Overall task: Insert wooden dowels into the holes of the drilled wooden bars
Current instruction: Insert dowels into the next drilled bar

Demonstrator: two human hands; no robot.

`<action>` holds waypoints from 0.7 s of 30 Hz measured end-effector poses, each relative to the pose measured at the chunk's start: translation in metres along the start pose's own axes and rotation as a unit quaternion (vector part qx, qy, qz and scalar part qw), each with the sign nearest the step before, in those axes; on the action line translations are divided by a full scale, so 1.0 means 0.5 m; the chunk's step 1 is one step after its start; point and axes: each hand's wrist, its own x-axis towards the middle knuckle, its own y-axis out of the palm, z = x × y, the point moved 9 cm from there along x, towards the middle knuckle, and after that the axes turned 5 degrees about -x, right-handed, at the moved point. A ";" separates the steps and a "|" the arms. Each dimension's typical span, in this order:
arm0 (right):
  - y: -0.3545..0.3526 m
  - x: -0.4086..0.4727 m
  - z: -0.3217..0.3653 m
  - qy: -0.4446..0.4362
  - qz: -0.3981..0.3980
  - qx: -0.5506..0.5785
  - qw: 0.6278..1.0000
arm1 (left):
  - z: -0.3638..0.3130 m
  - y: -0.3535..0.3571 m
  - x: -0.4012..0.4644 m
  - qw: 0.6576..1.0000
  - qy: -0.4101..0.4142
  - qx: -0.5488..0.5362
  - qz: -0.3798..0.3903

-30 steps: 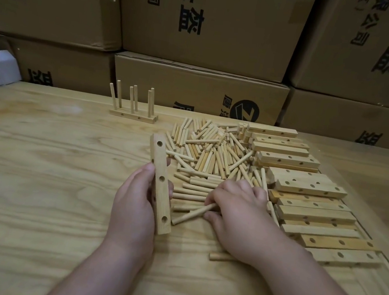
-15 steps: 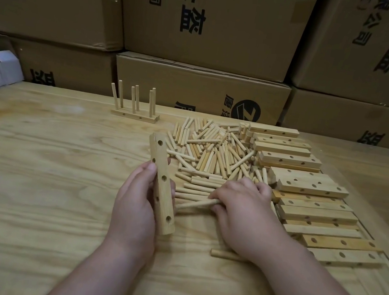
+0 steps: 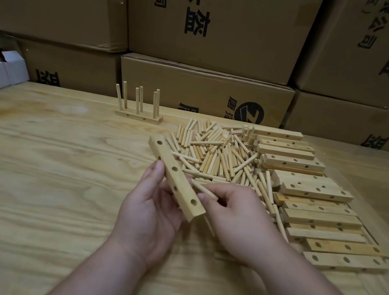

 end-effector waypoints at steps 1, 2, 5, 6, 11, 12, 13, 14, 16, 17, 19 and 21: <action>0.002 -0.001 0.002 0.002 0.007 0.019 1.000 | -0.001 0.003 0.001 1.000 0.003 -0.007 0.002; 0.004 -0.003 0.004 0.009 0.015 0.035 0.999 | -0.002 0.005 0.000 1.000 0.005 -0.012 0.003; 0.004 -0.005 0.000 0.044 0.019 0.081 0.996 | -0.003 0.009 -0.001 1.000 0.007 -0.013 0.005; 0.005 -0.006 0.001 0.050 0.021 0.107 0.993 | -0.004 0.007 -0.001 1.000 0.007 0.000 0.001; 0.010 -0.007 0.007 0.044 0.048 0.131 0.989 | -0.011 -0.012 0.001 0.999 0.008 0.007 -0.040; 0.007 -0.007 0.006 0.040 0.042 0.099 0.993 | -0.012 -0.016 0.002 0.999 0.009 -0.001 -0.048; 0.001 -0.005 0.002 0.038 0.030 0.074 0.996 | -0.013 -0.020 0.003 0.998 0.012 -0.005 -0.056; -0.007 -0.003 -0.002 0.039 0.016 0.064 0.997 | -0.013 -0.026 0.004 0.998 0.015 -0.007 -0.064; -0.029 0.003 -0.008 0.042 -0.010 0.079 0.996 | -0.011 -0.033 0.007 0.997 0.013 -0.004 -0.075; -0.043 0.005 -0.009 0.042 -0.023 0.094 0.994 | -0.008 -0.033 0.008 0.997 0.008 -0.001 -0.073; -0.074 0.008 -0.004 0.040 -0.042 0.124 0.991 | -0.003 -0.027 0.007 0.998 -0.001 0.014 -0.056; -0.102 0.009 0.004 0.031 -0.054 0.143 0.988 | 0.004 -0.022 0.005 0.999 -0.008 0.033 -0.040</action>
